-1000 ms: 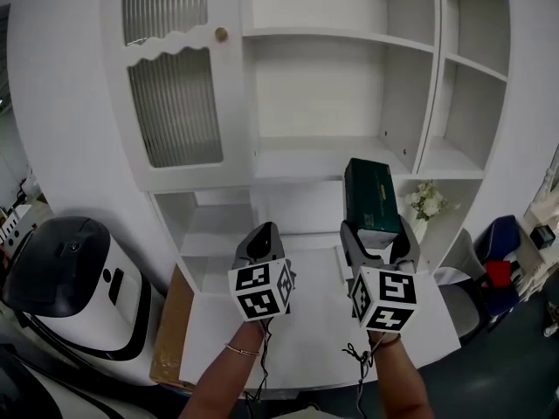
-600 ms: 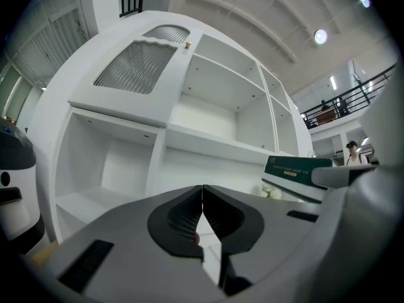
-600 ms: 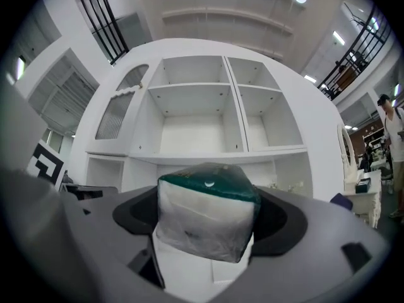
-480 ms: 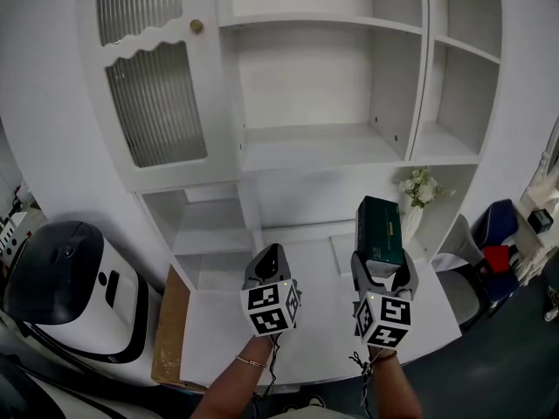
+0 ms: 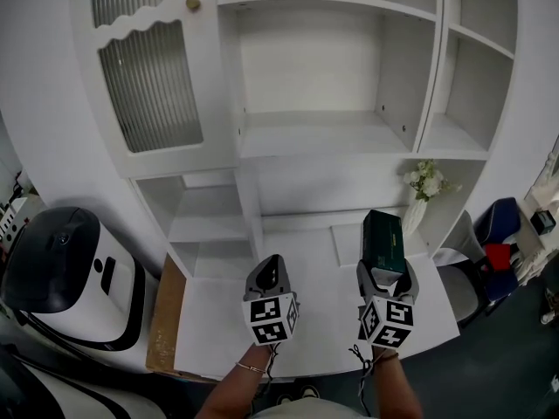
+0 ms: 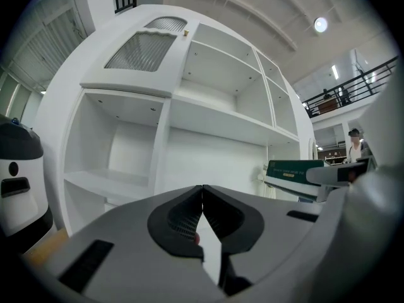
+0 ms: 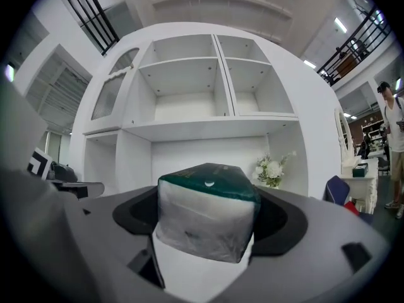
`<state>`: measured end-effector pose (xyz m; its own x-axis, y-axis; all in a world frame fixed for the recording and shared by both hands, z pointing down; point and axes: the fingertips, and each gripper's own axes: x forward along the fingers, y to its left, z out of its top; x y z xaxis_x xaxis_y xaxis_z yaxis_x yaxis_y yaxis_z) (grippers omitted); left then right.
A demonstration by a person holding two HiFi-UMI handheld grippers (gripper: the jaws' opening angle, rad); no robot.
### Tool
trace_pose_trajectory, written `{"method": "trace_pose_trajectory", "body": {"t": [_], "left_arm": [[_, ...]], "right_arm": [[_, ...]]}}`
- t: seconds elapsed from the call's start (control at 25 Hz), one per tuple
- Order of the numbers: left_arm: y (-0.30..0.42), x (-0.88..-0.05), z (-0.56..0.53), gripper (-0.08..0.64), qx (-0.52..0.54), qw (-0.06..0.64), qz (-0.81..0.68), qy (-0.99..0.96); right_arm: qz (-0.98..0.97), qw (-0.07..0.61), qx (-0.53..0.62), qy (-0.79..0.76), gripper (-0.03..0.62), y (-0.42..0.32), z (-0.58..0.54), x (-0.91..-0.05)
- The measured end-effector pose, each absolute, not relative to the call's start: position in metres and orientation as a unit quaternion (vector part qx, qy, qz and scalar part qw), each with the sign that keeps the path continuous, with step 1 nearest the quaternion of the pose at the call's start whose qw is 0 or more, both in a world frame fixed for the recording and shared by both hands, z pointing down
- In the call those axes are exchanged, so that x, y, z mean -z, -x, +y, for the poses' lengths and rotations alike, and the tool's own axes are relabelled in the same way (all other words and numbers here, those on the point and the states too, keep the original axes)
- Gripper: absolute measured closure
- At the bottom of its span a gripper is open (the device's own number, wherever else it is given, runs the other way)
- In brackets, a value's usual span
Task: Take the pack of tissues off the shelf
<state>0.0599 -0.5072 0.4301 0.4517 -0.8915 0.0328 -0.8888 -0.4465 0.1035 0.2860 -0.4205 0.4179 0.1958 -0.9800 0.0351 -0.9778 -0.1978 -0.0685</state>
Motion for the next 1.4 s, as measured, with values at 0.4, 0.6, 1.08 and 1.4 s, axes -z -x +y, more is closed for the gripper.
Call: {"method": "trace_pose_trajectory", "body": {"t": [0.4,0.6,1.08,1.4], "left_arm": [[-0.050,-0.445,-0.511,0.543,0.008,0.070,-0.542,-0.838],[-0.051,-0.443,-0.511,0.543,0.011,0.069,-0.543,-0.837],[-0.049,-0.448,-0.508,0.543,0.005,0.075,-0.549,-0.833],[-0.047,-0.454,-0.507,0.543,0.001,0.082,-0.550,-0.831]], "right_arm": [[0.645,0.010,0.040,0.763,0.164,-0.290,-0.420,-0.432],[0.643,0.018,0.037,0.765,0.164,-0.292,-0.420,-0.430],[0.645,0.017,0.036,0.763,0.166,-0.292,-0.420,-0.434],[0.643,0.011,0.041,0.765,0.166,-0.292,-0.419,-0.440]]}}
